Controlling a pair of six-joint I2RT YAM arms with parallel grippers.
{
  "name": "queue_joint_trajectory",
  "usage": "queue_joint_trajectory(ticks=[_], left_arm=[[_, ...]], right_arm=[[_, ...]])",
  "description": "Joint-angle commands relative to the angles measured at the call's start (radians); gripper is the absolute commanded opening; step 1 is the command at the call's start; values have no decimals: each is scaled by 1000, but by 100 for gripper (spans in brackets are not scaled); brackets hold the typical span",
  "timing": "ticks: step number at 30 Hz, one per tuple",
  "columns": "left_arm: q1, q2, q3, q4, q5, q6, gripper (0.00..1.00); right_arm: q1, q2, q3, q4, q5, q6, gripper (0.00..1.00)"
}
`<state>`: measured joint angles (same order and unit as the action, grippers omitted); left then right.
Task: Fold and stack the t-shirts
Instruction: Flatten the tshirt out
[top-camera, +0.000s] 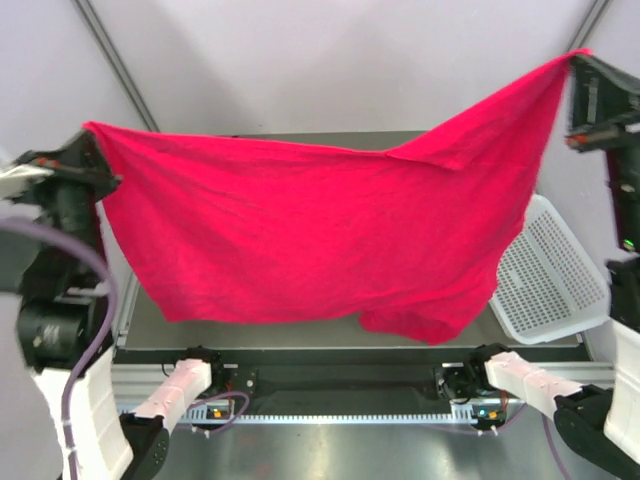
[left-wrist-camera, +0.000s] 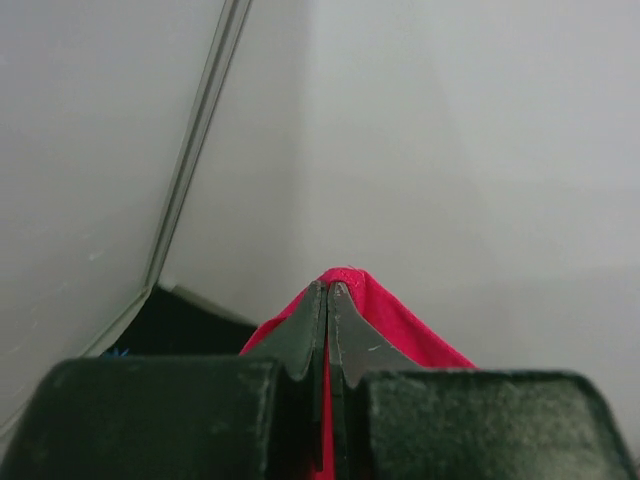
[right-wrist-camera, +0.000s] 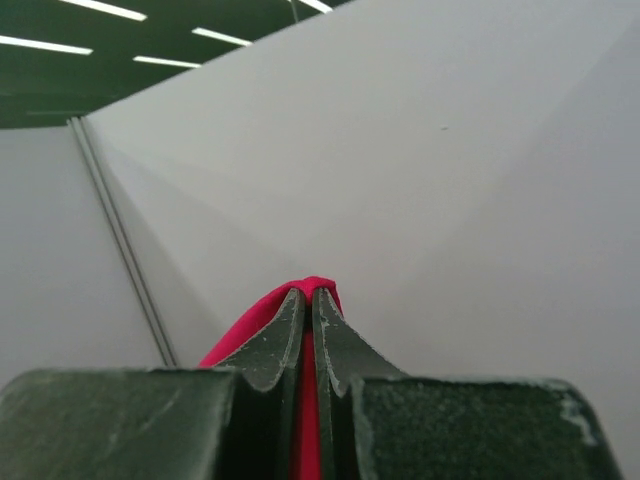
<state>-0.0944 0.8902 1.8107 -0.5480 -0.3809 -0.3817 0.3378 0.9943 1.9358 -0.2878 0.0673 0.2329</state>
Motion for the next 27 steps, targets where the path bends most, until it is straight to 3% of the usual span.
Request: queue_joint_trajectory(ticks=[1,9,13,19,22,27], left_arm=[[-1,39,-172,111,-52,7,0],[1,125,-598,325,-191,37,0],[27,262,-662,390,-228,27,0],[139,542,-614,473,-178,-26,0],[177,668,-550,516,-124,-28,0],[190,854,-372,481,-104,0,0]], right_arm=[[-8,73,-115,149,3,16,0],[-10,263,-406,389,6,48,0],[-14,438,-428,492,-1,40,0],[-48,803,-241,559,-46,59,0],[-68,1010,-35,523,-55,59,0],[-95,1184,195,454,-64,88,0]])
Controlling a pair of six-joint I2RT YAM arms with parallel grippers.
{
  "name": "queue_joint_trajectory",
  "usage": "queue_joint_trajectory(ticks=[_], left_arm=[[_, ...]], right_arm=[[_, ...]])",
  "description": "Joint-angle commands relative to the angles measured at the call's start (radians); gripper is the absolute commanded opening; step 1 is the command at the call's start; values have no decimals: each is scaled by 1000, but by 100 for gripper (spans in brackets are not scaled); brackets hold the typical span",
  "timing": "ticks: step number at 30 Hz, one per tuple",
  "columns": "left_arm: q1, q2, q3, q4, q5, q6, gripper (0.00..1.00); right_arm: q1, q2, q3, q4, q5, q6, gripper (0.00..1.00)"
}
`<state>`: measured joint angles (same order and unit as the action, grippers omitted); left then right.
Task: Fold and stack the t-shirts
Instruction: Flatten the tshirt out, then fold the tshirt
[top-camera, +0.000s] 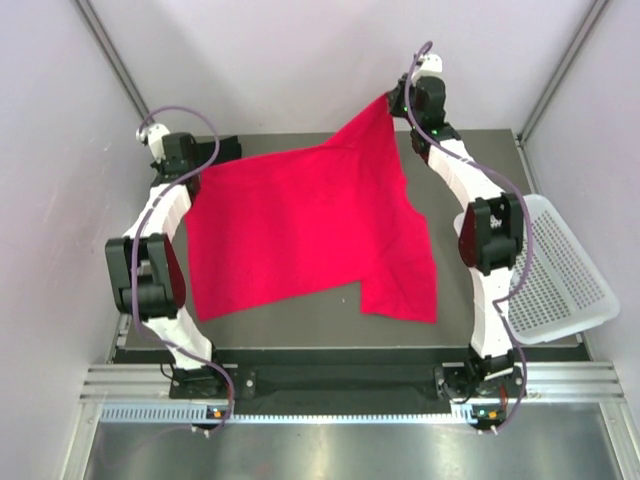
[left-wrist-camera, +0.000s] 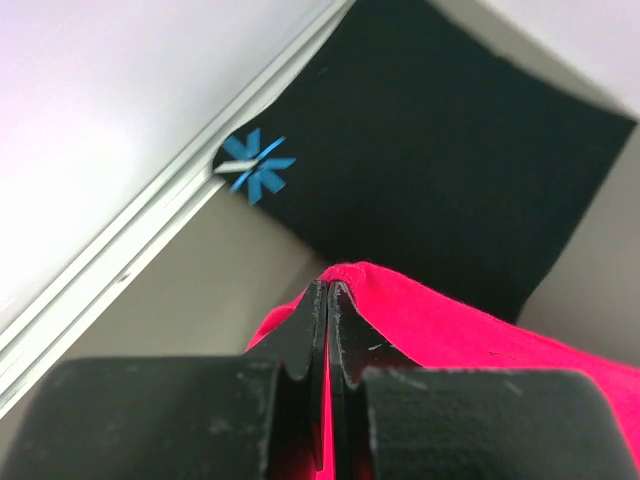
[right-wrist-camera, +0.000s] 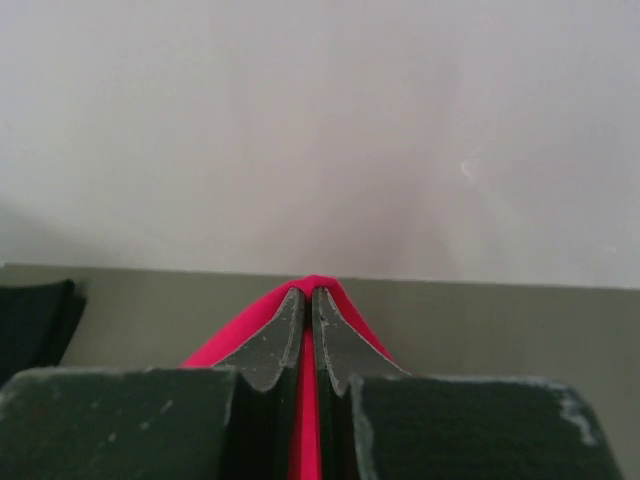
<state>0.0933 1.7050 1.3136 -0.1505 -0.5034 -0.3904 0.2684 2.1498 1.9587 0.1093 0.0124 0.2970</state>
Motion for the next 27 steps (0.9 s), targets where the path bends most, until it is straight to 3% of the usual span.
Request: queue_joint_trajectory(ticks=[1,7,15,27], left_arm=[[2,56,143,80,26,7,0],[0,100,187,74,51,-4,0],[2,56,115,6,32,-7,0],[5,41,108,-241,19,28,0]], right_arm=[[-28,50,224,47,-8,27,0],[-34,88,235,35,-51,24,0],[-52,24,151,-26,-69,33,0],[-95,-272,-181,-223,-118,125,0]])
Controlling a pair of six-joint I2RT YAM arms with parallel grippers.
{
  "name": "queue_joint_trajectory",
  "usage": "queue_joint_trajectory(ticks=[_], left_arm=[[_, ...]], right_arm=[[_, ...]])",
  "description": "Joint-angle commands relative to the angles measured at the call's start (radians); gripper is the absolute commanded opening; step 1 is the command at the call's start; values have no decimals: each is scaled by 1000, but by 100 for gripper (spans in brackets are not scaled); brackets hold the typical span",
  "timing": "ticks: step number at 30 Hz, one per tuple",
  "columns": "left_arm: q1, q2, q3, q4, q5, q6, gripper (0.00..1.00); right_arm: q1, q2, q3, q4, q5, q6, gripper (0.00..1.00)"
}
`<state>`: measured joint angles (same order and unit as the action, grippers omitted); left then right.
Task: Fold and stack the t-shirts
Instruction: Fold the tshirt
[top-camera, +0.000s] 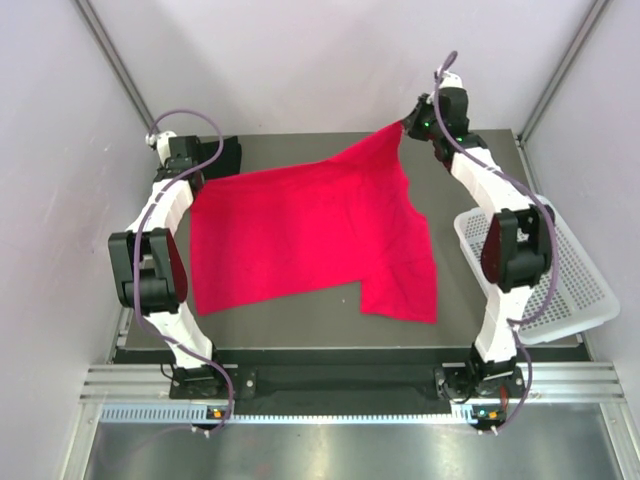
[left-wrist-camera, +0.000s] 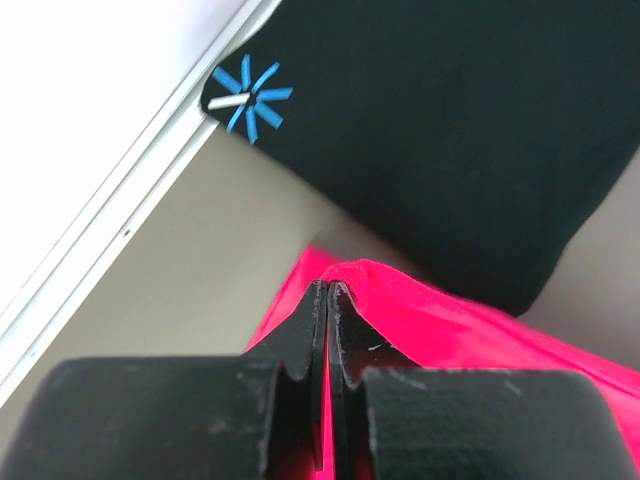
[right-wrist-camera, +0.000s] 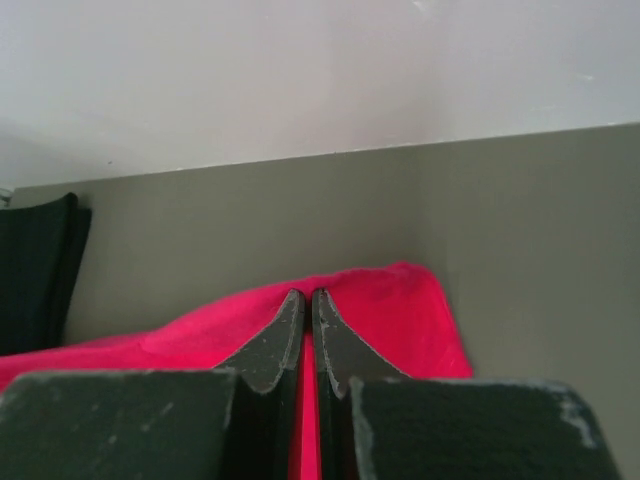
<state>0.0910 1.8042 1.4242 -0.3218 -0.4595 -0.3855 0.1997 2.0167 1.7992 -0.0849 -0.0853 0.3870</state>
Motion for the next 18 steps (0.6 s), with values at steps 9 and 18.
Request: queue_joint_trajectory(ticks=[9,18], left_arm=[[6,-43,1,-247,-48,106,0],[7,-78,-41,-281,-47,134,0]], right_arm=[[-60,-292,-202,-192,-97,64,0],[-60,-311,-264,-299,-191,81,0]])
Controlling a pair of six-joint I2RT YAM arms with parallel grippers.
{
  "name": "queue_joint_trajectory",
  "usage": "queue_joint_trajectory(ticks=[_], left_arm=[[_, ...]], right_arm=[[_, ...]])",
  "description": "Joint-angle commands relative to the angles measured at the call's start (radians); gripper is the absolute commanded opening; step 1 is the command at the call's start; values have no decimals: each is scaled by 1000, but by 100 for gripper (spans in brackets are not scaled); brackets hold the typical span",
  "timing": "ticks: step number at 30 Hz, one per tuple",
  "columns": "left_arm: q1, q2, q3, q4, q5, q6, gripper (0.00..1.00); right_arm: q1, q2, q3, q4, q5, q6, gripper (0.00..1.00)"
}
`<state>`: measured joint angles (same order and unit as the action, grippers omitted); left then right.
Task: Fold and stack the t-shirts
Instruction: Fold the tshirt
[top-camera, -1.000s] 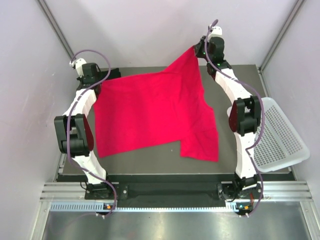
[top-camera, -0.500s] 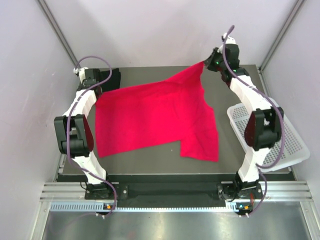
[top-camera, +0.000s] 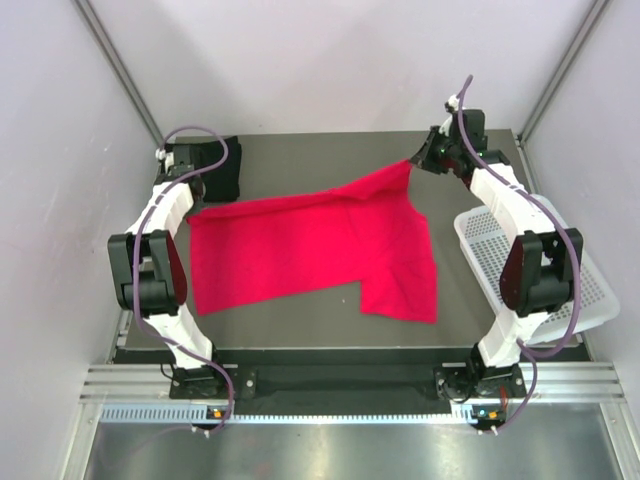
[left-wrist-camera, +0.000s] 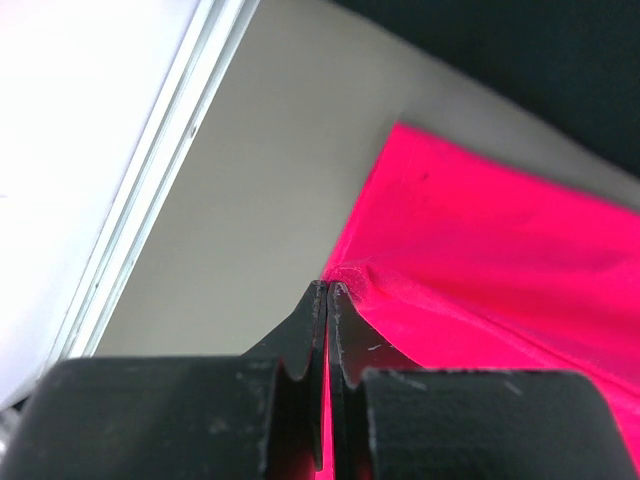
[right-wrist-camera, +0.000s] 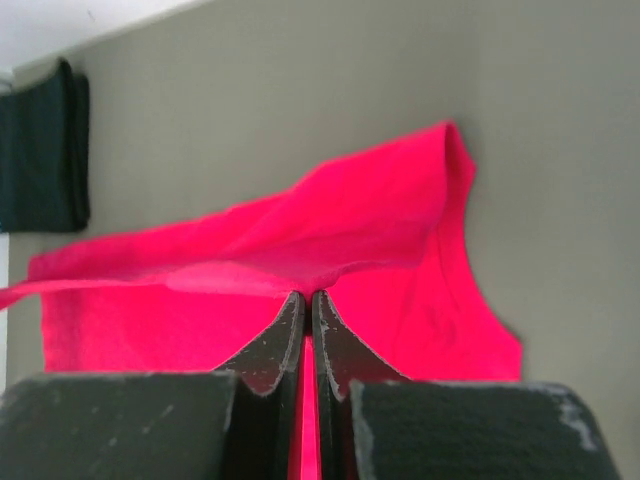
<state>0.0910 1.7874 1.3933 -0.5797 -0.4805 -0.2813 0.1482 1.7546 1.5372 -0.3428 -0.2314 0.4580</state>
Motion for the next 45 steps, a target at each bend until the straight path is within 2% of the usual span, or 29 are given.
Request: queue_joint_trajectory(ticks=[1,8,23,26,27,29,30,31,32,34,37,38,41,45], left_arm=[[6,-59,-10,-26,-27,31,0],[6,-36,-13,-80,-10,25,0],[6,50,-14,-150,-14,-4,1],[6,38,-39,-172,35,-38,9],[6,26,-52,-166,43,-47,21],[18,-16,-88,-160,46,-97,36],[24,-32,-96,-161,46,-137,48],[48,-70,-108,-160,39,-153,52],[58,-91,-111,-157,28,-166,54],[99,-140,-105,-152,8,-197,59],[151,-167,-86,-99,66,-190,59],[160,-169,-86,-77,124,-185,60],[177,-143,-91,21,267,-148,57],[193,-54,-57,56,412,-134,51]], right_arm=[[-9,-49,-5,-48,-45,10,0],[-10,-37,-3,-150,-32,-25,0],[-12,-55,-98,-205,-26,-48,0],[-13,-53,-109,-235,-3,-68,1],[-15,-55,-117,-239,-3,-73,1],[-16,-46,-120,-258,-16,-88,8],[-18,-34,-114,-269,-29,-93,11],[-18,-29,-111,-277,-32,-96,15],[-16,-24,-108,-283,-34,-108,25],[-18,-17,-86,-283,-34,-123,30],[-18,25,-22,-256,-43,-151,41],[-16,42,-2,-245,-49,-166,45],[-16,132,101,-240,-63,-192,48],[-18,274,256,-242,-85,-216,48]])
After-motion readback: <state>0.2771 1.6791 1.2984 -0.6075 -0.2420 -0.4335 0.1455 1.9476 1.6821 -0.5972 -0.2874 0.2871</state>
